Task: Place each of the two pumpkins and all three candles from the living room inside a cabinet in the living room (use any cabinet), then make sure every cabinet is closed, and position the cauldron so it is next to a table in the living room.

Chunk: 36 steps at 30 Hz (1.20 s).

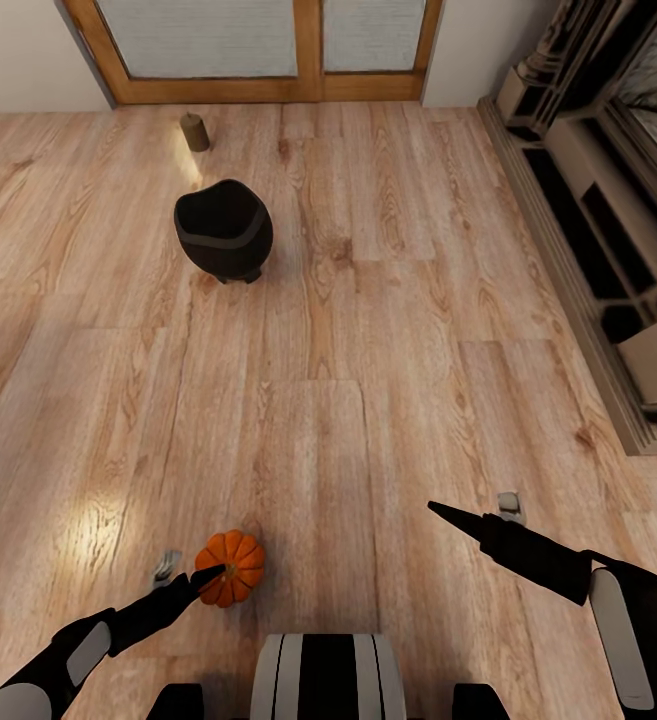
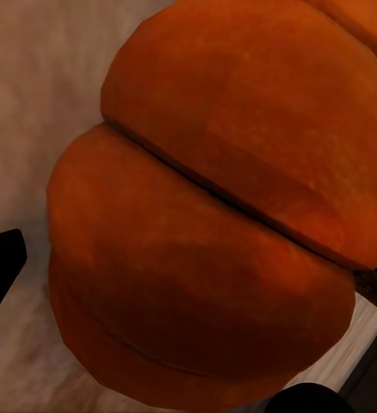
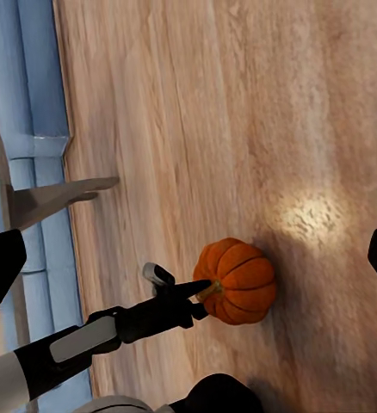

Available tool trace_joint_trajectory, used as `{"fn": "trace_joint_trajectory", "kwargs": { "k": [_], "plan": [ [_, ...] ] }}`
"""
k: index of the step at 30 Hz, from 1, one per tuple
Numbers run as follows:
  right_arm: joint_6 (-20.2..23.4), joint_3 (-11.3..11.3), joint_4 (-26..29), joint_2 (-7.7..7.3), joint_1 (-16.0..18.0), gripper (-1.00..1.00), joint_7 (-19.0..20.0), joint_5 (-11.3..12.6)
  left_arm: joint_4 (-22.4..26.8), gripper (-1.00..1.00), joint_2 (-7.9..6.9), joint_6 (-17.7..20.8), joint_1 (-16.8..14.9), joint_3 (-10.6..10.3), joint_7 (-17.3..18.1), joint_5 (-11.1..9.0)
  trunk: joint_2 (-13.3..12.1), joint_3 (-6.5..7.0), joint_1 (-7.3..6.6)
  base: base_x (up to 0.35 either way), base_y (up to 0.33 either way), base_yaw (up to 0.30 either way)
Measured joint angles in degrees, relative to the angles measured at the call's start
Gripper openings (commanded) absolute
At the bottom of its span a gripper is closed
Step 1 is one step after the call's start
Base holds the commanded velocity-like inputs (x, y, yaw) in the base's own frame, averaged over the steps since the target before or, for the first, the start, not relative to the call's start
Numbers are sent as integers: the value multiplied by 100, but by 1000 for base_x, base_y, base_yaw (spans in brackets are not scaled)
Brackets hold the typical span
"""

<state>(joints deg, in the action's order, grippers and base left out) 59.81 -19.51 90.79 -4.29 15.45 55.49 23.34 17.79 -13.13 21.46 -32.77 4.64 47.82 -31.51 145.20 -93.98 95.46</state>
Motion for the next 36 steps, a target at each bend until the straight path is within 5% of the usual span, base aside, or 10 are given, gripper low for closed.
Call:
{"fn": "trace_joint_trajectory", "kwargs": {
  "k": [1,36],
  "plan": [
    [0,-1,0,-1,0,100,3,2,1,-100,0,1,0,-1,0,0,0,0,0,0,0,0],
    [0,-3,0,-6,-1,100,17,6,144,-100,-6,-59,9,-12,0,109,0,0,1,0,0,0]
  ]
}}
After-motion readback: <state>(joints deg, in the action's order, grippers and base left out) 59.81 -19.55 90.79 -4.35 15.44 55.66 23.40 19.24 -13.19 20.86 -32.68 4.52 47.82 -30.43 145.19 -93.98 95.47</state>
